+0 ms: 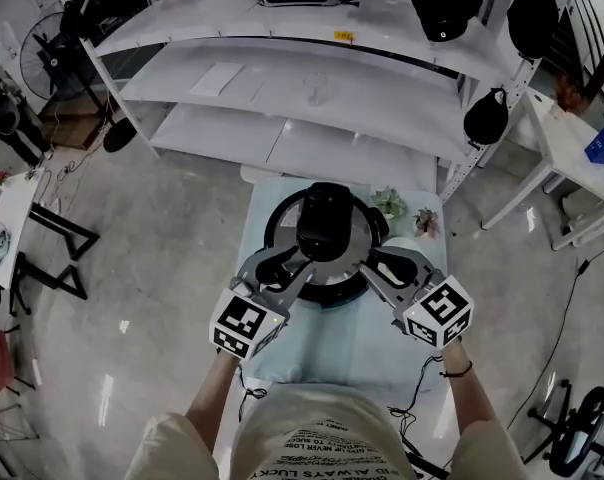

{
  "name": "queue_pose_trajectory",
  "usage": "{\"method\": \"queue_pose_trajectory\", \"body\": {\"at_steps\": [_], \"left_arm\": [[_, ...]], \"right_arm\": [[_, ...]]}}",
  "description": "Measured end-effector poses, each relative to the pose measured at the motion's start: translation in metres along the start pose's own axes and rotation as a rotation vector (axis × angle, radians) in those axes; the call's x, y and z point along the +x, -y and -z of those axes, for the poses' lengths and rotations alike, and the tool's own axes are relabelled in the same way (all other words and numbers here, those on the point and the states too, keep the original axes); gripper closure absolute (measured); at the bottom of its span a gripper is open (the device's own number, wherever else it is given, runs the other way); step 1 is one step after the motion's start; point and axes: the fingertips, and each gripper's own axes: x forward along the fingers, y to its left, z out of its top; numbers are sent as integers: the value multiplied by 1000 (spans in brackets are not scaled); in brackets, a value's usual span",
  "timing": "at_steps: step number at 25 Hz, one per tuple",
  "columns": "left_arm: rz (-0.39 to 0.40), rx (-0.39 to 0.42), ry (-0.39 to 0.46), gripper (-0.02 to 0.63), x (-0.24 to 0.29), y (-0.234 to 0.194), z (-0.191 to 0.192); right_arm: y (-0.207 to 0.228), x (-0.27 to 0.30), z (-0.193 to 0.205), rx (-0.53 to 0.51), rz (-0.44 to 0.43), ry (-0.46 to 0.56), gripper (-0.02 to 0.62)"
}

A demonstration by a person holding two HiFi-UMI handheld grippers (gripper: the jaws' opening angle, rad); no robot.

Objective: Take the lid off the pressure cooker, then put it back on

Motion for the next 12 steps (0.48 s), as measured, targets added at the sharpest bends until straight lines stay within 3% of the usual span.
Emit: {"method": "queue_pose_trajectory", "body": {"at_steps": [6,12], "left_arm": [[-36,-11,30,527,-11,12,-4],[-70,-15,60,564,-21,19,-11]], "right_arm": [[-9,-25,-2,16,49,70,572],[-20,-45,-10,26,86,142,589]]}}
